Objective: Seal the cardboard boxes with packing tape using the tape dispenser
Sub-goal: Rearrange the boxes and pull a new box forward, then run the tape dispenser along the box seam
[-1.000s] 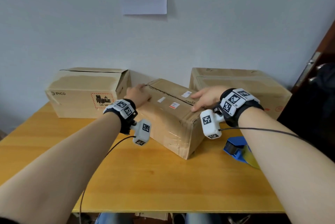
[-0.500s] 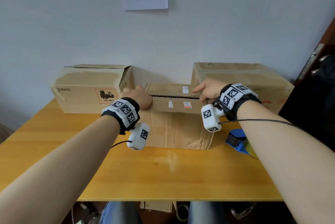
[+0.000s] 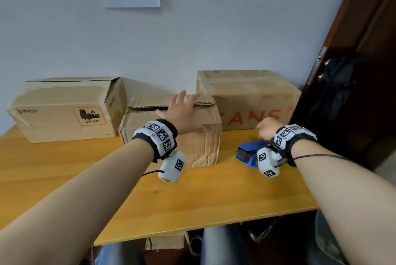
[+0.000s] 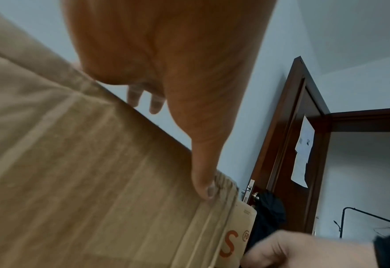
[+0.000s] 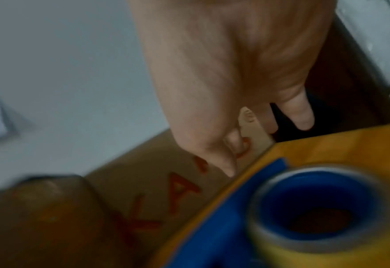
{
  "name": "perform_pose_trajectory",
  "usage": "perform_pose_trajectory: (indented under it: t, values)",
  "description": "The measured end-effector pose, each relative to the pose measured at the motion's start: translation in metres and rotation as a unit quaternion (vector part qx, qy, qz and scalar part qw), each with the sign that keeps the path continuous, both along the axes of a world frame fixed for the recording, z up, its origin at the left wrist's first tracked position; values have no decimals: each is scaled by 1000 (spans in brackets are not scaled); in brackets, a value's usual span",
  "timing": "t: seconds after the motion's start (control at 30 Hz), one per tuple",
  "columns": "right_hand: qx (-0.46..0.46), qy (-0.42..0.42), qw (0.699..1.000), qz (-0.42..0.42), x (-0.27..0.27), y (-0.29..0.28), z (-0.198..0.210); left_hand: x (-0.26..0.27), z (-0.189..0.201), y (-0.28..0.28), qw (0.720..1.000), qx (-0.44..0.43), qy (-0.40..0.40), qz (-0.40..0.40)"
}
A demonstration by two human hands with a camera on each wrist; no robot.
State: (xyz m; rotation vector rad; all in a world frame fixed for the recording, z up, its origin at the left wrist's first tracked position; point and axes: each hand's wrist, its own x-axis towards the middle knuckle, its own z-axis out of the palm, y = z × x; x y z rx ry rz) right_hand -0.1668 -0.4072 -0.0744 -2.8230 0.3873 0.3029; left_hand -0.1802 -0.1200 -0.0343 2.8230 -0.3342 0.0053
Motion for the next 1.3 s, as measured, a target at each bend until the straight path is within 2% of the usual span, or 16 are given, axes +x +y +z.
perform_pose_trajectory:
  t: [0.1, 0.23, 0.47, 0.6, 0.7, 0.77, 0.83, 0.87, 0.9, 1.03, 1.13, 1.3]
  values:
    - [-62, 42, 997, -15, -15, -25, -24, 0, 1, -12, 999, 37, 12, -1]
    - [-30, 50, 998, -35, -16, -42, -45, 2, 3, -24, 997, 57, 45, 5]
    - [-19, 13, 995, -98, -10, -38, -65, 5, 2, -30, 995, 74, 65, 34]
    - [61, -66, 984, -153, -8, -34, -72, 9, 2, -29, 994, 48, 90, 31]
    - [176, -167, 945, -219, -4, -27, -62, 11, 11, -26, 995, 29, 96, 17]
    - [279, -225, 899, -250, -1, -21, -46, 12, 16, -23, 997, -8, 70, 15]
    - [401, -269, 838, -253, 0, -10, -23, 16, 18, -15, 997, -55, 42, 28]
    - [441, -288, 813, -247, 1, -4, -11, 18, 19, -10, 996, -68, 36, 41]
    - [449, -310, 804, -237, 2, 4, 4, 20, 21, -3, 995, -76, 31, 55]
    - [418, -374, 809, -174, 17, 40, 49, 24, 29, 32, 987, -99, 32, 118]
    - [465, -334, 808, -141, 28, 75, 71, 23, 26, 61, 983, -90, 46, 151]
    - [438, -312, 842, -40, 38, 126, 84, 16, 22, 80, 984, -109, 49, 131]
